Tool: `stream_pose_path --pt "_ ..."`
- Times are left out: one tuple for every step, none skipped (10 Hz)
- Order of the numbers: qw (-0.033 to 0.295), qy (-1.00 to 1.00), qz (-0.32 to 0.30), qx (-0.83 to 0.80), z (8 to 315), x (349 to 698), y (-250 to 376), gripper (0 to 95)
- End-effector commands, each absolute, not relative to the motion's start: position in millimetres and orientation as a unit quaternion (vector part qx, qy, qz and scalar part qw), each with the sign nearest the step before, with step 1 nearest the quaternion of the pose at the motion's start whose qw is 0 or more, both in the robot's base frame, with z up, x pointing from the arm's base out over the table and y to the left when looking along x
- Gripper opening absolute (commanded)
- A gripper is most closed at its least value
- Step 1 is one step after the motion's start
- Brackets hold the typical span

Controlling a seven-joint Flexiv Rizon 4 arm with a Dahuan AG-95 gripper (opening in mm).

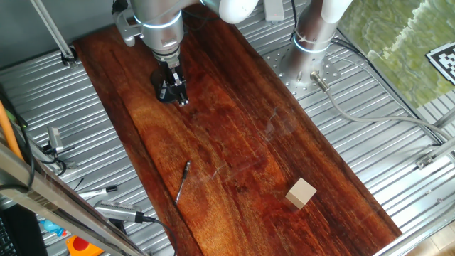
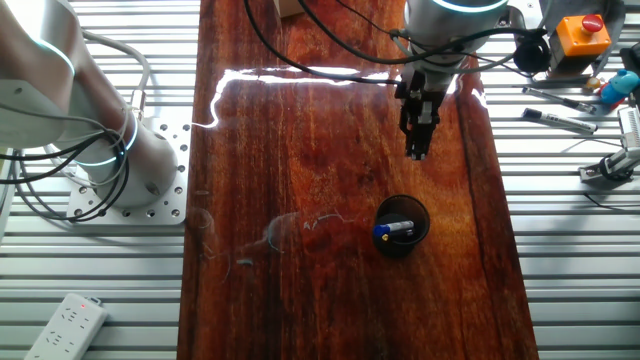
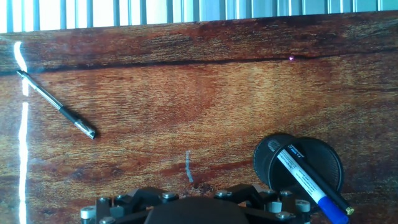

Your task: Put the pen into the pen holder

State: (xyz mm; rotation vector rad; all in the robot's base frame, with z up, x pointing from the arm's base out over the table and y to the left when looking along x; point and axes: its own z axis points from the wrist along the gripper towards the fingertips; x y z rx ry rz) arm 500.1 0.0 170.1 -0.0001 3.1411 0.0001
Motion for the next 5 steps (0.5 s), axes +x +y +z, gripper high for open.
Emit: stream_pose_path --pt "0.076 0.994 0.070 -0.046 170.0 500.0 0.0 0.0" --pt "0.076 0.994 0.065 -0.047 170.0 500.0 0.0 0.0" --pt "0.076 0.994 0.065 -0.047 170.0 500.0 0.0 0.0" --pt "0.076 0.994 0.065 -0.047 170.0 500.0 0.0 0.0" --pt "0.076 0.994 0.065 -0.047 170.0 500.0 0.0 0.0"
